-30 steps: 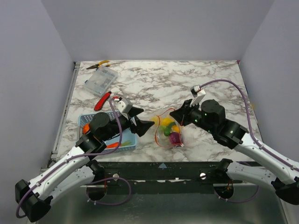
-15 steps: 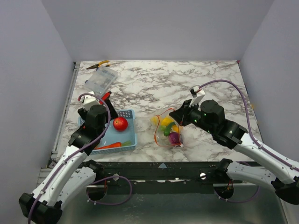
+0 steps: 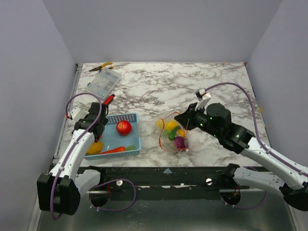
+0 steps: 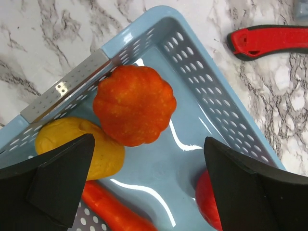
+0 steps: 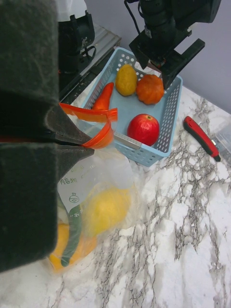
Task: Place the food in the zip-top bag and seal the zipper
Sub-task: Pick up the fake vegetable from the bin.
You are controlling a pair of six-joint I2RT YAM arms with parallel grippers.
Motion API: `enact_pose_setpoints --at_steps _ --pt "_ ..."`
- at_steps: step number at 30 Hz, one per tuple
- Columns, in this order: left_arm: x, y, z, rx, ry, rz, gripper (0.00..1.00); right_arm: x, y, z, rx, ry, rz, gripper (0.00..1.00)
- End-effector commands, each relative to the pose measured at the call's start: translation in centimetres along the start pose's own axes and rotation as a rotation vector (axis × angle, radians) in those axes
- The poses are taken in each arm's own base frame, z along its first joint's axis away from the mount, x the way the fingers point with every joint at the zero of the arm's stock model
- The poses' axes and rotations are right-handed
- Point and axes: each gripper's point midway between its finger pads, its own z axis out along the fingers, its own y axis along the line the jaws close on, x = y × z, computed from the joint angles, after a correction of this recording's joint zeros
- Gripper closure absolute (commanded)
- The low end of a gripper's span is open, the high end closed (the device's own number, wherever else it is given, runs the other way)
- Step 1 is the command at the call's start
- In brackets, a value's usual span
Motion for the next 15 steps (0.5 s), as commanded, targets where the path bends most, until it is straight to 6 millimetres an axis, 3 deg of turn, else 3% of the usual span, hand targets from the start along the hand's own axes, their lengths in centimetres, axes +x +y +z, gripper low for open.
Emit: enact_pose_setpoints --at_steps 1,15 --pt "0.3 0.4 0.2 -0.027 0.051 -0.163 0.01 -1.0 0.4 -0.2 -0.014 -0.039 -0.001 0.99" --pt "0.6 1.6 2.8 -0.243 0.146 -0.219 0.01 -1.3 0.3 0.0 0.002 -0.041 -0.017 0.99"
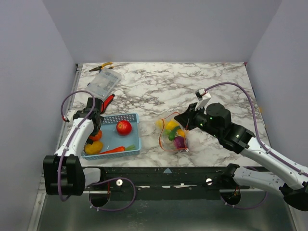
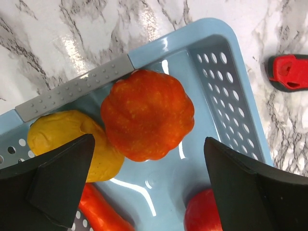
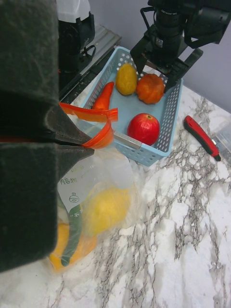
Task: Place the food in the zip-top bag and seal the zipper
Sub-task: Pick up the fake vegetable from the bin.
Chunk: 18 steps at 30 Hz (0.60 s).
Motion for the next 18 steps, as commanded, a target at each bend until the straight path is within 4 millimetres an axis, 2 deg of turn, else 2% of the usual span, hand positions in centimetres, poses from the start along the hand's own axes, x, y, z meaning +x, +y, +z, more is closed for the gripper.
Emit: enact_pose_setpoints --at_steps 1,6,15,18 --pt "-0.6 0.3 0.7 -0.07 0.026 -0.044 0.01 -1.4 0.4 0.0 -0.001 -0.04 -0.013 0.99" --pt "0.9 -0.2 1.6 -0.075 0.103 -0.037 0.01 -1.4 0.3 0.2 0.003 -0.038 -0.016 0.99" --pt "1.6 -0.4 2.6 -0.103 0.141 -0.025 0.02 -1.2 0.3 0.5 0.004 -0.032 -0.016 0.99" --pt "1.8 -0.3 2.8 -0.097 0.15 -0.035 0.09 -1.1 0.3 0.5 0.001 -0.032 -0.015 0.99"
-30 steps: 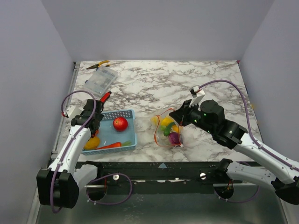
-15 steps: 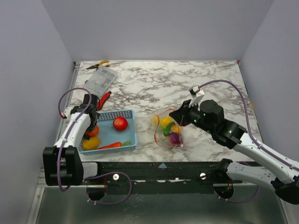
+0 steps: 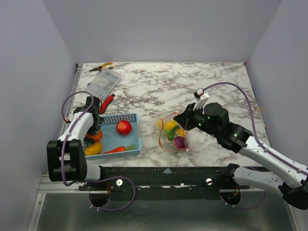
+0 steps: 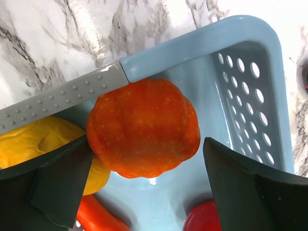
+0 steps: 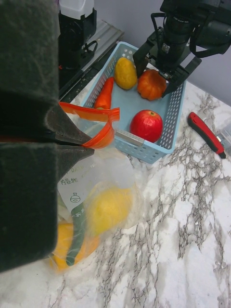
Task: Place the food in the zip-top bag and seal the zipper
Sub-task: Pick up the fake vegetable from the bin.
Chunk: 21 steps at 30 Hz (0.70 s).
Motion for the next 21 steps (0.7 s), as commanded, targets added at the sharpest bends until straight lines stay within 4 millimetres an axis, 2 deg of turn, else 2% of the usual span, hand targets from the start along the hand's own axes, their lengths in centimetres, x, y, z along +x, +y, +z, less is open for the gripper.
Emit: enact_pose_setpoints --at_steps 1,5,11,15,18,21 --pt "0.3 -0.5 0.1 0.028 0.03 -0.023 0.12 -1.7 0.6 -0.1 -0.009 -0.053 -0.005 0.99" --pt "-0.2 -0.4 -0.4 0.051 0.004 -0.027 0.21 -1.8 0.5 -0.3 -0.009 -0.059 -0.005 0.99" --pt "-1.2 -0.7 -2.3 0.145 -0.024 -0.032 0.3 -1.8 0.6 -0.3 -0.011 -0.058 0.0 0.99" --pt "-1.3 -1.4 -4.6 0.293 -0.022 -0.038 0.41 -1.7 0.7 -0.1 -0.017 -0.052 0.003 0.99" --pt "-1.3 -1.8 -6.2 0.404 -0.022 -0.038 0.43 -1.6 0.8 0.1 -0.021 -0.048 0.005 0.99" --pt "-1.5 -3.2 -8.7 0.578 -0.039 0.021 0.51 -1.4 0.8 0.2 -0.022 -0.044 0.005 0.99"
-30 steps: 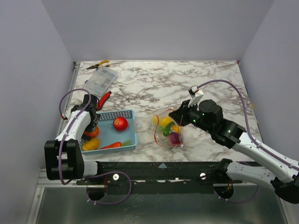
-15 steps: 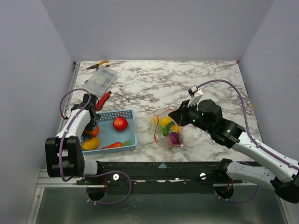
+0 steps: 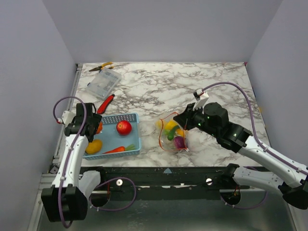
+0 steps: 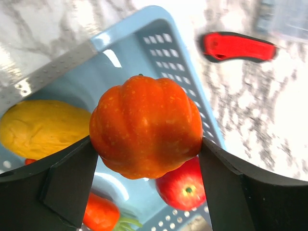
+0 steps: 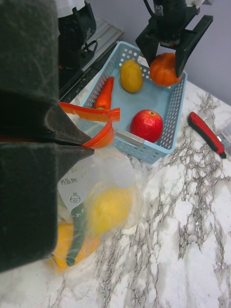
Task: Place the food in the zip-top bag and seal the zipper
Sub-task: Pick up the fake vegetable from the bin, then place the fake vegetable in the zipper food storage bag.
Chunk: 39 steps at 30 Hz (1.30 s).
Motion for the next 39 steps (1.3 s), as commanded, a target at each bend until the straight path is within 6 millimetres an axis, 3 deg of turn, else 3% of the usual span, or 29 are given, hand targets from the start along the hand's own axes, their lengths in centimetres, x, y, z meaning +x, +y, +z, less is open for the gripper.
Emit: enact_pose_setpoints --at_steps 1,4,5,7,10,13,17,19,23,27,33,39 --pt "0.4 -4.4 -3.2 0.332 0.035 0.094 0.52 -1.5 0.8 0.1 -0.024 -0.047 0.008 0.99" --pt "2.6 -9.2 -7.7 0.757 0.11 0.272 0.52 -1.3 0.9 0.3 -0.03 -0.042 0.011 0.99" --pt "3.4 -11.1 -10.4 0.967 0.119 0.344 0.54 -1.3 1.0 0.3 -0.034 -0.041 0.012 0.99" --pt "5.7 -13.2 -16.1 1.37 0.18 0.479 0.64 -1.3 1.0 0.3 -0.035 -0.042 0.013 0.99" --pt "7.9 -13.2 -22.1 1.736 0.262 0.578 0.74 -1.3 1.0 0.2 -0.036 -0.044 0.012 0.99" --pt "10.6 -12.5 -26.4 1.941 0.364 0.753 0.81 -1.4 1.0 0.0 -0.035 -0.05 0.013 0.99" --pt "14.6 -10.4 -30.9 2.153 0.429 0.993 0.84 -1.5 1.0 0.0 -0.035 -0.051 0.014 0.99" --pt "16.2 -9.3 -32.4 2.227 0.377 1.087 0.83 -1.5 1.0 -0.1 -0.034 -0.053 0.014 0.99" --pt "18.0 -8.8 -32.3 2.189 0.185 1.201 0.81 -1.6 1.0 -0.3 -0.035 -0.056 0.014 0.99" --pt "18.2 -9.8 -30.3 2.071 0.052 1.175 0.81 -1.8 1.1 -0.4 -0.039 -0.061 0.017 0.99" --pt "20.8 -10.8 -27.8 1.841 -0.085 1.237 0.78 -1.5 1.2 0.0 -0.046 -0.05 0.02 0.99" --pt "21.2 -11.2 -25.9 1.705 -0.182 1.213 0.75 -1.7 1.3 -0.2 -0.047 -0.055 0.022 0.99"
